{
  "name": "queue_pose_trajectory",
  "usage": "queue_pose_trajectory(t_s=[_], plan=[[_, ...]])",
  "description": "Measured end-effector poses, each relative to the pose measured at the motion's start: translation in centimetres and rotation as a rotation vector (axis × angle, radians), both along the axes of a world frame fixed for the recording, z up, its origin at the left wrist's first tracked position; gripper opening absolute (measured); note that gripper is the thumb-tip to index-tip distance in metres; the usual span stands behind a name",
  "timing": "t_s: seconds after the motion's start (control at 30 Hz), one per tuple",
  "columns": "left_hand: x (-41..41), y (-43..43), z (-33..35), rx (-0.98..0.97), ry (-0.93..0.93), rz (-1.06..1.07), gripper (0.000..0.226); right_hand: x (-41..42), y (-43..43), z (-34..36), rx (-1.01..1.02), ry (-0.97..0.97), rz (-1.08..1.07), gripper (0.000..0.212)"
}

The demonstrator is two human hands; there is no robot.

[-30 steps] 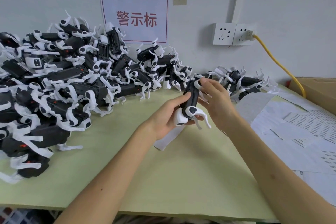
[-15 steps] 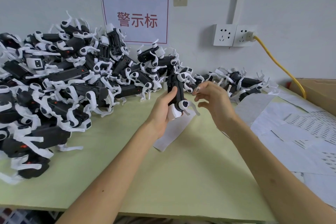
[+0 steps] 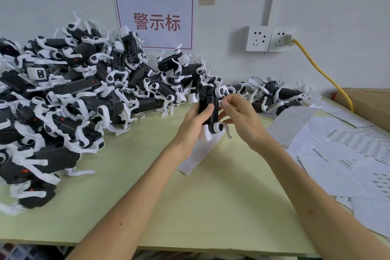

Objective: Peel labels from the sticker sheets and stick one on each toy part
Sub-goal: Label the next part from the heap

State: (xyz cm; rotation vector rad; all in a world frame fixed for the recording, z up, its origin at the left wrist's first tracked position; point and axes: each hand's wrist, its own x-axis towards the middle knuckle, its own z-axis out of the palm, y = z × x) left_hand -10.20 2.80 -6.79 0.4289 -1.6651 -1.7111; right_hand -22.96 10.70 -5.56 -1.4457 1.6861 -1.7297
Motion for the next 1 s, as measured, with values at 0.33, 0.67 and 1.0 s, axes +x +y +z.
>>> queue_pose_trajectory(t_s=[0.33,0.67,1.0], plan=[[-0.11,-0.13,-0.36,-0.041,-0.024,0.028,0.028,-0.26,0.04,-0.08,-0.010,0.042,-0.032,0.020],[-0.09,0.29,-0.46,-0.097,-0.036,0.047,0.042,-0.33,0.03,-0.14,-0.014,0.039,-0.037,0.021],[-0.24,0.07,-0.67,-0.104,-0.030,0.051,0.036,-0.43,-0.15,-0.33,-0.015,0.054,-0.049,0.020]])
